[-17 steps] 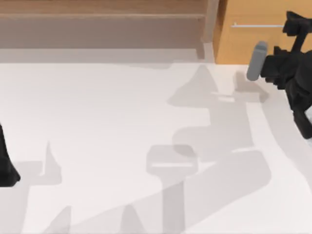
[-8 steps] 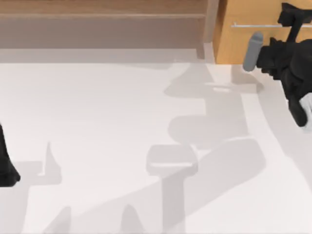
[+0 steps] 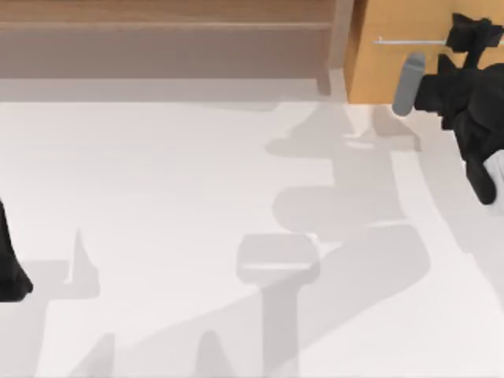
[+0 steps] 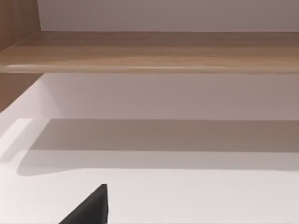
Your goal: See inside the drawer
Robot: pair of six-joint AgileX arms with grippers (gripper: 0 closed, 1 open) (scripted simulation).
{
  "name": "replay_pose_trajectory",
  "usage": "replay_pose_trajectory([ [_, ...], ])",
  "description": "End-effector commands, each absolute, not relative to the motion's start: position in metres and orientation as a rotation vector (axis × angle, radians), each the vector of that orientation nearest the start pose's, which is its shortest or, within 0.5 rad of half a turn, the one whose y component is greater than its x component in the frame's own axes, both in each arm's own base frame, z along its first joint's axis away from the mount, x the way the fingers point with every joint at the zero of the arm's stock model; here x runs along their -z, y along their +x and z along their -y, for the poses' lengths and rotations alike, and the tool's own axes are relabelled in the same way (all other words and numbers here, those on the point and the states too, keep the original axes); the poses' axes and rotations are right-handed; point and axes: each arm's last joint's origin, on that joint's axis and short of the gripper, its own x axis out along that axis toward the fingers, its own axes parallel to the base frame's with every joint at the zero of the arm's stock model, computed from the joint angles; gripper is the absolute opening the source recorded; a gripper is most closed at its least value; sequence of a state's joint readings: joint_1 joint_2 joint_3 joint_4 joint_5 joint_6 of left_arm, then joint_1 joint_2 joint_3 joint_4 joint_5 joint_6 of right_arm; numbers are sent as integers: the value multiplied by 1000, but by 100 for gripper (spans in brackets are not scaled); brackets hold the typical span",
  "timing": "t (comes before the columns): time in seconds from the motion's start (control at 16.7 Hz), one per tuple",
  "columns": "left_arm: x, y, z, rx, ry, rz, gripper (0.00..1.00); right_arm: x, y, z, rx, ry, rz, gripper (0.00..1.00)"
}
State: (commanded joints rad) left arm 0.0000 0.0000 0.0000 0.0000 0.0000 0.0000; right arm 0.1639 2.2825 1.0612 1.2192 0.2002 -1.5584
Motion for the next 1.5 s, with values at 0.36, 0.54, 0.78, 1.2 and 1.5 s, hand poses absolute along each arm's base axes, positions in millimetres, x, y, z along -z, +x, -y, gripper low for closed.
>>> replay_pose_trajectory([
  [0.36, -160, 106, 1, 0, 0, 0, 100, -89, 431, -69, 8, -1571, -8, 10],
  [0.54, -160, 106, 1, 0, 0, 0, 100, -89, 431, -69, 8, -1571, -8, 0],
  [0.78, -160, 106, 1, 0, 0, 0, 100, -89, 431, -69, 8, -1571, -8, 0],
  [1.2, -160, 106, 1, 0, 0, 0, 100, -88, 416, -71, 2, -1568, -10, 0],
  [1.5, -160, 106, 1, 0, 0, 0, 100, -87, 376, -71, -2, -1571, -16, 0],
])
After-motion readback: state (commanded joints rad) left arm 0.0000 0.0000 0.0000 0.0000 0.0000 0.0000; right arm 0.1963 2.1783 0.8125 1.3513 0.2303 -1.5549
